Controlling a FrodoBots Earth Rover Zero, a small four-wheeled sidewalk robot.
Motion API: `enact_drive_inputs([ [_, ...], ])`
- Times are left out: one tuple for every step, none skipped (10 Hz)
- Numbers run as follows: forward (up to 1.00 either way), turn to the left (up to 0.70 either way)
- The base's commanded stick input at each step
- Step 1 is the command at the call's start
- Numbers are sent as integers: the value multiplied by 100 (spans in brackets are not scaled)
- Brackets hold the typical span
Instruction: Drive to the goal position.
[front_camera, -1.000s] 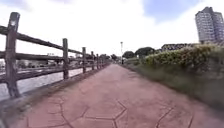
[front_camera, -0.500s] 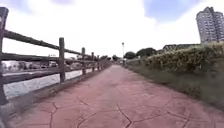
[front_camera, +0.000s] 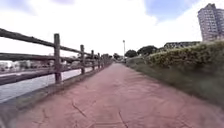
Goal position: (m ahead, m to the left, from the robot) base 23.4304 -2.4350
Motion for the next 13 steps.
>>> enact_drive_inputs([
  [70, 11],
  [70, 11],
  [70, 11],
  [70, 11],
  [70, 11],
  [70, 11],
  [70, 11],
  [70, 11],
  [70, 11],
  [70, 11],
  [70, 11],
  [70, 11],
  [70, 11],
])
